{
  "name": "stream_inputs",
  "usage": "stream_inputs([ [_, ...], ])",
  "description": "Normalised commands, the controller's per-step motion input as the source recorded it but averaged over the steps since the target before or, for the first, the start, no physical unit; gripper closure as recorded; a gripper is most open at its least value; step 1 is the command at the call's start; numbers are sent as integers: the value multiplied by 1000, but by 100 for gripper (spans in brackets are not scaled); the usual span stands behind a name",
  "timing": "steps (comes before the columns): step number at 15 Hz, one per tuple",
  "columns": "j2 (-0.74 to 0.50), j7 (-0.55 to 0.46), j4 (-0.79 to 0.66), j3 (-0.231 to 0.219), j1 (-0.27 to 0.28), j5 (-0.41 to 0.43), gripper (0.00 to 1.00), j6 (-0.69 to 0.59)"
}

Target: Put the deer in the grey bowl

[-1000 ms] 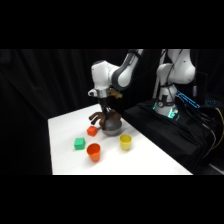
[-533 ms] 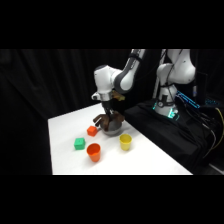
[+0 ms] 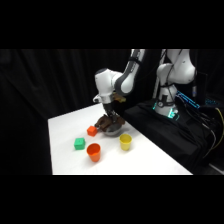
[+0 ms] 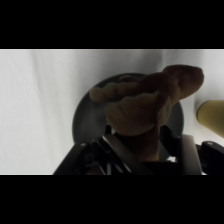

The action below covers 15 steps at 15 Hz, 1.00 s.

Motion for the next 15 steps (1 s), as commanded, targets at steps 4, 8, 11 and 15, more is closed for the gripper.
stream_inputs([
  [4, -147, -171, 13, 58, -50, 44, 0, -117],
  [8, -353, -64, -18, 7, -4, -92, 0, -253],
  [11, -427, -15, -12, -13, 21, -119, 0, -301],
  [15, -433, 8, 9, -18, 40, -113, 0, -320],
])
